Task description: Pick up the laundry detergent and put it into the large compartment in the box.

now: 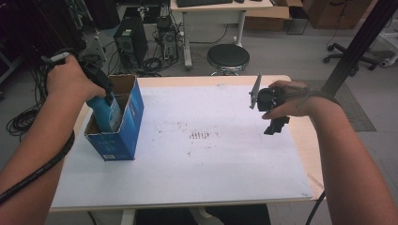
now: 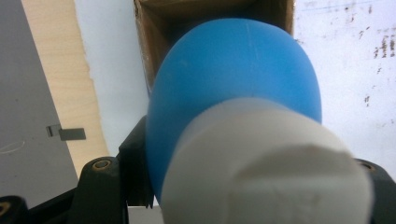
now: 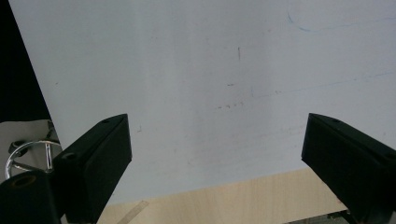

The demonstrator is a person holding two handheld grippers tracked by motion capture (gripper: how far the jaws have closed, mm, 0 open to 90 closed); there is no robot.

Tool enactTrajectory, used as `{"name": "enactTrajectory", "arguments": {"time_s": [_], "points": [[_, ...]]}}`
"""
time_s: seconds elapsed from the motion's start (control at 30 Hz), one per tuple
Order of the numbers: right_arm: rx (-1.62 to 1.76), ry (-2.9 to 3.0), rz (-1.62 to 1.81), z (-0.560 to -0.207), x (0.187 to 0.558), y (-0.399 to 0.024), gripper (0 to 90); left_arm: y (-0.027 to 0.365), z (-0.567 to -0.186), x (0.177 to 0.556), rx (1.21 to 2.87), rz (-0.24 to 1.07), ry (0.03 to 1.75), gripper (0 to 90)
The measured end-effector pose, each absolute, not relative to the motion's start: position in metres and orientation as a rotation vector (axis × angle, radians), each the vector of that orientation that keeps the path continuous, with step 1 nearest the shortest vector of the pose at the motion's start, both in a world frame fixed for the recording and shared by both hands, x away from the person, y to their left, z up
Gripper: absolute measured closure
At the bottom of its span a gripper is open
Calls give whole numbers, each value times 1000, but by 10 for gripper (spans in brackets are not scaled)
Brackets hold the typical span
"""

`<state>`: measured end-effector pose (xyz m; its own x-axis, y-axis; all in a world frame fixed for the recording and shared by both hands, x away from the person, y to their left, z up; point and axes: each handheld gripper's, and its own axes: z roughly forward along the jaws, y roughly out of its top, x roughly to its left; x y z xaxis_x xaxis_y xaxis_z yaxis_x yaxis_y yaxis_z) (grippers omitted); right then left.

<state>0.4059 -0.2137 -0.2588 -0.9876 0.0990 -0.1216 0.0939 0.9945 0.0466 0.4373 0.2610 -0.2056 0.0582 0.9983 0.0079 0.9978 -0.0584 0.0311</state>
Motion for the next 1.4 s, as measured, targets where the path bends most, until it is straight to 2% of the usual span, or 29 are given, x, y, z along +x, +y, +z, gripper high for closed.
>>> {"name": "enactTrajectory", "arguments": {"time_s": [0.27,1.4], "points": [[134,3015,57,-259,406,-213,84,255,-221,436,2289,74,2146,375],[127,3021,58,-262,408,-206,84,259,-268,441,2297,29,2171,374]]}}
